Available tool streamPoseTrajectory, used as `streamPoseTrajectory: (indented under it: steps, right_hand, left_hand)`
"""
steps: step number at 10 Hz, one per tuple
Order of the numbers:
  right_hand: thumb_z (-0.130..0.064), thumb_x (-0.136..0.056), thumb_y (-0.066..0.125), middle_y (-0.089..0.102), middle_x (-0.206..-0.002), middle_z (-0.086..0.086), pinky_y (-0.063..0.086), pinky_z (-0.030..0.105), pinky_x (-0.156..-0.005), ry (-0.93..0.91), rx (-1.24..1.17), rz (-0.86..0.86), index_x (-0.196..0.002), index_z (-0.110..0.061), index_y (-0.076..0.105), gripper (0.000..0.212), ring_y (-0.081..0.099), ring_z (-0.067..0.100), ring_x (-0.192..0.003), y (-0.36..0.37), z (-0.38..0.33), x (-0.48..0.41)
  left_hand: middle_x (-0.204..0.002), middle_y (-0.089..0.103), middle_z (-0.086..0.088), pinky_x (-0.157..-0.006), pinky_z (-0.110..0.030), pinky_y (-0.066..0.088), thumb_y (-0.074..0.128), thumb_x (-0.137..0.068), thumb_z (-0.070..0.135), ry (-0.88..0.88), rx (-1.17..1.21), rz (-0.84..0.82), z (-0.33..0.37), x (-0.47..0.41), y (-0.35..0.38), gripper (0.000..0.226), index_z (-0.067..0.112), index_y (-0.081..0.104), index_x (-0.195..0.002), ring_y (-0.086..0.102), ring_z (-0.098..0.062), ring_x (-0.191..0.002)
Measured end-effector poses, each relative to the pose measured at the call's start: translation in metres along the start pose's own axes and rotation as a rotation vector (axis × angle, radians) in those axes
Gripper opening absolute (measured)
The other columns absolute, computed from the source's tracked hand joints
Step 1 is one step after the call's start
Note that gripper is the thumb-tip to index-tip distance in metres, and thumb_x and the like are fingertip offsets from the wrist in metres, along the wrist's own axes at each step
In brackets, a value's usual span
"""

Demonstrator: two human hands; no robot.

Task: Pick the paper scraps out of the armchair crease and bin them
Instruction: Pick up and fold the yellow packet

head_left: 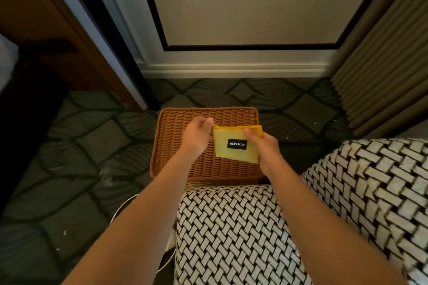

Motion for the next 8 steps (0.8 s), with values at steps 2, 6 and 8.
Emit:
streamPoseTrajectory:
  steps: [2,6,8]
  right_hand:
    - [-0.03,-0.083,0.064,0.065,-0.105,0.009,0.052,0.047,-0.085,0.172,-0.099,-0.071,-0.099,-0.019,0.059,0.02,0.062,0.027,-0.095,0.002,0.026,-0.032]
    - [-0.011,-0.081,0.068,0.061,-0.109,0.007,0.05,0.04,-0.069,0.33,-0.134,0.087,-0.114,-0.013,0.06,0.034,0.055,0.022,-0.095,0.022,0.076,-0.065]
    - [-0.005,-0.078,0.068,0.057,-0.123,0.008,0.045,0.041,-0.098,0.214,-0.038,0.325,-0.112,-0.009,0.063,0.034,0.052,0.026,-0.116,0.013,0.086,-0.068]
  left_hand:
    - [-0.132,0.051,-0.005,-0.089,-0.03,0.037,0.037,-0.1,0.024,-0.16,-0.077,-0.264,-0.039,-0.011,0.013,0.033,0.018,0.045,-0.131,0.049,-0.021,-0.121]
    - [-0.129,0.054,-0.017,-0.094,-0.049,0.049,0.045,-0.097,0.019,-0.389,-0.124,-0.259,-0.119,-0.062,0.018,0.037,0.01,0.045,-0.132,0.054,-0.034,-0.116]
    - [-0.124,0.057,-0.011,-0.086,-0.031,0.045,0.051,-0.094,0.028,-0.247,-0.646,-0.362,-0.116,-0.075,0.021,0.04,0.009,0.05,-0.129,0.055,-0.027,-0.111]
Point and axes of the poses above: each hand's wrist, its own x-axis away from the middle knuckle, its own y-axis out of the palm, z = x × y, the point moved 1 cm from there along -x, towards the middle knuckle
